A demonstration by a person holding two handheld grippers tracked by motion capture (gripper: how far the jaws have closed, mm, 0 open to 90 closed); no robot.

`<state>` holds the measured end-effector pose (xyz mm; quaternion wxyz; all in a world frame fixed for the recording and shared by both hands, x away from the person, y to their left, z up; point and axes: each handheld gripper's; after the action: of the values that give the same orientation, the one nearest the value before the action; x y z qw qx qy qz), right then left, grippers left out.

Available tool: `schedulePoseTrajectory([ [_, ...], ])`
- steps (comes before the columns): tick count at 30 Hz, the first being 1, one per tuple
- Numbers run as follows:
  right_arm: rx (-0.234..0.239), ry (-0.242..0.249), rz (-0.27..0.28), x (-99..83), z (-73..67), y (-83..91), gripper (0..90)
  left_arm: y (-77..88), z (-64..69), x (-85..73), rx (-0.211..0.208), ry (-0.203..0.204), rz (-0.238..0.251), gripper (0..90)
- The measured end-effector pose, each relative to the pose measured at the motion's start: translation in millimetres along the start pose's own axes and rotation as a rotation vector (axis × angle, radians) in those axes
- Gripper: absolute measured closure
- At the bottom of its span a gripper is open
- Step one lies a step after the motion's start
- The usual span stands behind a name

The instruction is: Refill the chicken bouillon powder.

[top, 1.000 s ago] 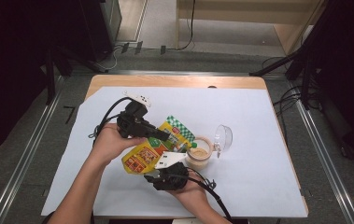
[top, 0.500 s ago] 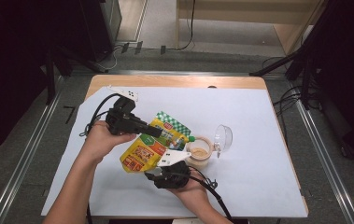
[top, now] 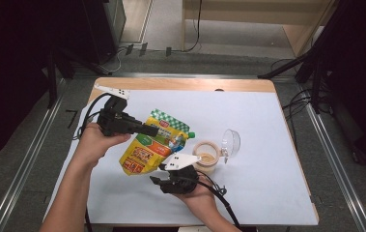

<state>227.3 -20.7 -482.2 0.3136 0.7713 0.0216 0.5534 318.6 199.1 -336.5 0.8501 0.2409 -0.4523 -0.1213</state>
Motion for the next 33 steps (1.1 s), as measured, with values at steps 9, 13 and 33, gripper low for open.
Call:
schedulePoseTrajectory([
  [9, 0.023, -0.004, 0.025, 2.0, -2.1, 3.2, 51.8, 12.2, -4.8, -2.9, 0.046, 0.027, 0.036, 89.8],
  [13, 0.028, 0.001, 0.039, 4.2, -1.3, 6.0, 51.8, 14.6, -7.0, -3.7, 0.069, 0.04, 0.052, 89.9],
  [33, 0.044, 0.002, 0.017, 5.7, -0.6, 6.1, 50.7, 2.6, -40.3, 1.3, 0.169, 0.067, 0.101, 90.0],
])
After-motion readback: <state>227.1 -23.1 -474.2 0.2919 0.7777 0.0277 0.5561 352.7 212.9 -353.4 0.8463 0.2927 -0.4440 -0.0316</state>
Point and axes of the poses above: each handheld gripper's, and its own axes: y roughly backward along the jaws, x roughly out of its top, z roughly to its right, and after that the axes turned 2 degrees about -y, right-handed
